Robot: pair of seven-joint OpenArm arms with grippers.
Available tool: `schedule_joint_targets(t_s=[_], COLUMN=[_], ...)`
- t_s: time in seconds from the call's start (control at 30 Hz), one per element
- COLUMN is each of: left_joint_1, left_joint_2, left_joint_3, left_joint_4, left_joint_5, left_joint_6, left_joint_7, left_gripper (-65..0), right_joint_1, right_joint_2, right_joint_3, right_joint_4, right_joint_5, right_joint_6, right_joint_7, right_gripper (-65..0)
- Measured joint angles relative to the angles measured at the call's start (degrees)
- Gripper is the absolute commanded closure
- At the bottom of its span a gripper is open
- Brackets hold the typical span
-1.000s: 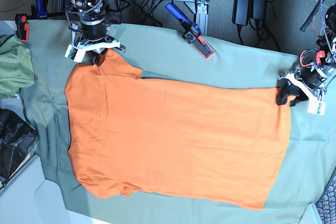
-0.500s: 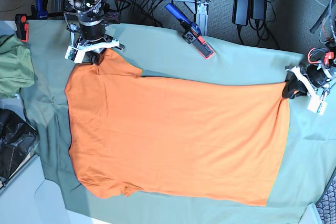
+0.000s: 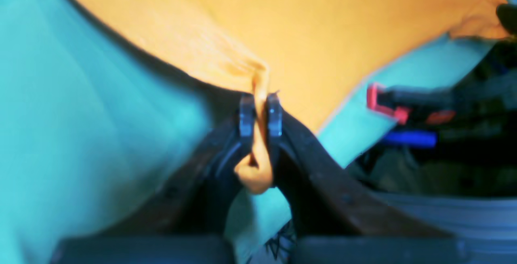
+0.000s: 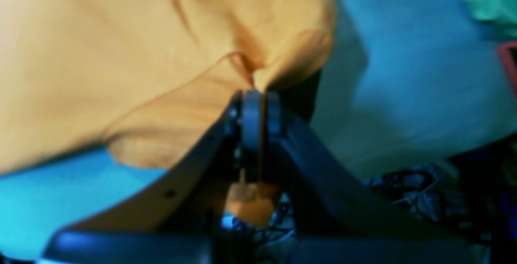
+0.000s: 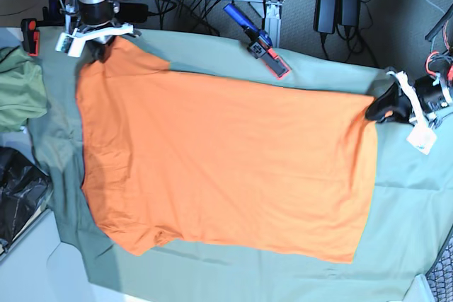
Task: Fold the T-shirt properly
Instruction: 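Lift the shoulder edge and drag it across the shirt toward the hem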
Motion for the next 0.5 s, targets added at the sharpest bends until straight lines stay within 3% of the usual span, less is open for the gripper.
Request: schedule_joint_targets(t_s=[0.13, 0.3, 0.5], left_joint_1=[-0.3, -1.8, -5.5], left_joint_2=[0.0, 0.4, 2.4], left_joint_3=[-4.4, -4.7, -4.4], left_joint_4=[0.0, 0.0, -1.9], left_joint_5=[-0.7, 0.1, 4.0], left_joint_6=[-0.5, -0.7, -1.2], left_joint_7=[0.0, -0.1, -2.2], left_gripper=[0.0, 0.0, 0.0], right_joint_1=[1.1, 7.8, 16.1], right_joint_2=[0.7, 4.2, 6.3], right_joint_3=[3.5, 3.9, 1.4], right_joint_4=[1.2, 0.5, -7.5], right_joint_5=[4.6, 4.8, 4.9], right_joint_6=[3.6, 7.3, 8.4], right_joint_7=[-0.5, -0.3, -0.7], right_gripper=[0.0, 0.0, 0.0])
